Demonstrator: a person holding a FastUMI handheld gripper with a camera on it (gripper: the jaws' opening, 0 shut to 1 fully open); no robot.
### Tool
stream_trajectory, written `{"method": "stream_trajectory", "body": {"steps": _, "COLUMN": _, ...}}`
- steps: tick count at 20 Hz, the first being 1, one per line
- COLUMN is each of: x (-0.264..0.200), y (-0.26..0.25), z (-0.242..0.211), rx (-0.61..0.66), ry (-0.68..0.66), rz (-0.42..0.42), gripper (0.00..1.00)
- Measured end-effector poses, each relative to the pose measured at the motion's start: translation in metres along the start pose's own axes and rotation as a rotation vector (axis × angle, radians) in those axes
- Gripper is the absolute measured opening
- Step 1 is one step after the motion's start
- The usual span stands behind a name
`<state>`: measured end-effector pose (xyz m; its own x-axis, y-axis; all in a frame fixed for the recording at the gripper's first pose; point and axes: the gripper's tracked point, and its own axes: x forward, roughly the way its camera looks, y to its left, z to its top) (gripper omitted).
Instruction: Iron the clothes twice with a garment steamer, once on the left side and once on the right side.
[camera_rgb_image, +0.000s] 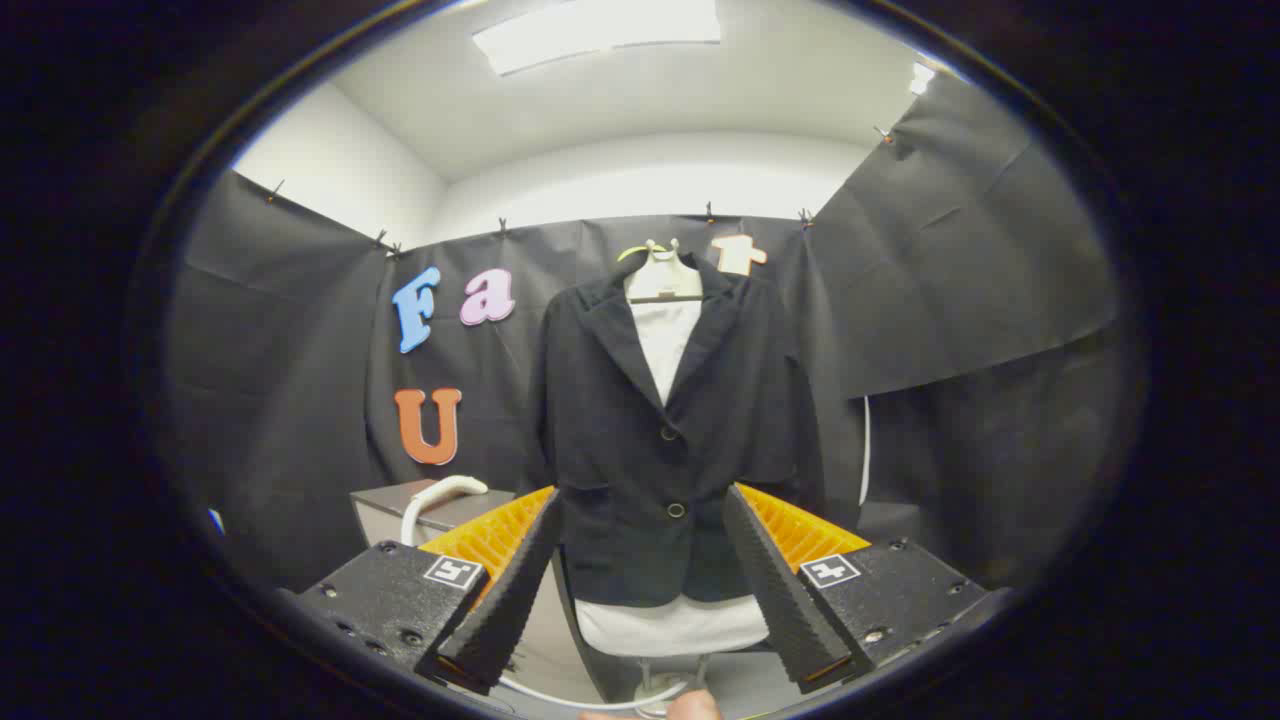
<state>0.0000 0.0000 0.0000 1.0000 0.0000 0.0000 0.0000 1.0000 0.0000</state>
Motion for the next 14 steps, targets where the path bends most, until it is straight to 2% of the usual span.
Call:
{"method": "stream_trajectory", "body": {"steps": 6, "x": 0.019, "y": 0.02, "z": -0.003, "rx": 0.025, "ry": 0.014, "rz": 0.067, "gripper": 1.0}}
{"method": "stream_trajectory", "body": {"steps": 14, "x": 0.031, "y": 0.047, "z": -0.002, "rx": 0.035, "ry": 0.055, "rz": 0.07, "gripper": 1.0}}
